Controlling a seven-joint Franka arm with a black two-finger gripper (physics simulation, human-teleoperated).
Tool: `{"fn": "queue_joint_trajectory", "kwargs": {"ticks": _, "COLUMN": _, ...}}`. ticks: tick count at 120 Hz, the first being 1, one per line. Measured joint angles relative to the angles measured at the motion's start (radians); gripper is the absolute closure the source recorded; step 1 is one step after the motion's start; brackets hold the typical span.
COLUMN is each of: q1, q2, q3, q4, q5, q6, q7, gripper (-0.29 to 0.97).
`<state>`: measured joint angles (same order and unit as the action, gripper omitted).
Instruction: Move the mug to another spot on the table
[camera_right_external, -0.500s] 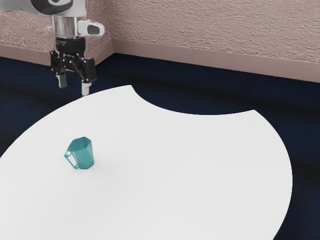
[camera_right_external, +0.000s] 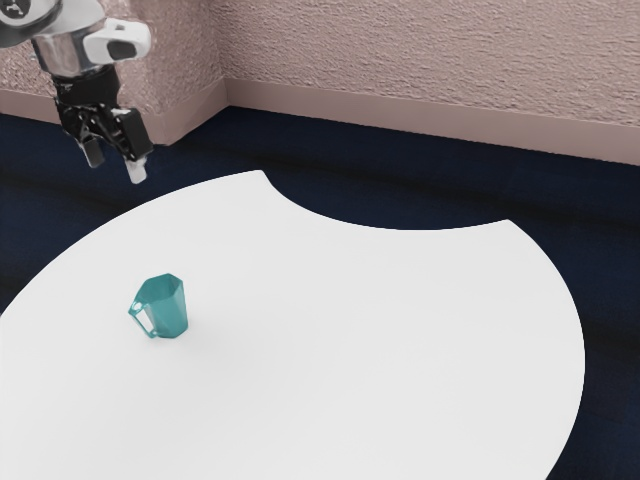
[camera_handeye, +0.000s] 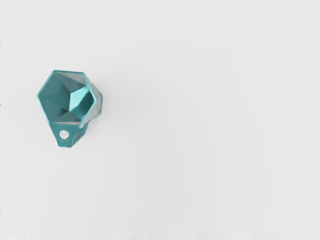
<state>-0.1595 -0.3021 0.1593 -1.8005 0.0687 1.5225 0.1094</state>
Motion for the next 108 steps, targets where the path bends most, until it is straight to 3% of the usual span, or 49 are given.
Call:
{"fn": "queue_joint_trajectory", "kwargs": {"ticks": 18, "q1": 0.006, "q2": -0.132, "q3": 0.023, "q4": -0.246, "q5": 0.021, "q6": 0.091, "q7": 0.020, "gripper": 0.00}}
{"fn": "queue_joint_trajectory", "kwargs": {"ticks": 53, "q1": 0.006, "q2": -0.152, "q3": 0.071, "q4": -0.492, "q5": 0.028, "q6": 0.296, "q7": 0.051, "gripper": 0.00}}
{"fn": "queue_joint_trajectory", "kwargs": {"ticks": 83, "q1": 0.006, "q2": -0.138, "q3": 0.096, "q4": -0.598, "q5": 0.028, "q6": 0.476, "q7": 0.073, "gripper": 0.00}}
{"fn": "queue_joint_trajectory", "kwargs": {"ticks": 108, "q1": 0.006, "q2": 0.001, "q3": 0.124, "q4": -0.619, "q5": 0.028, "q6": 0.623, "q7": 0.084, "gripper": 0.00}}
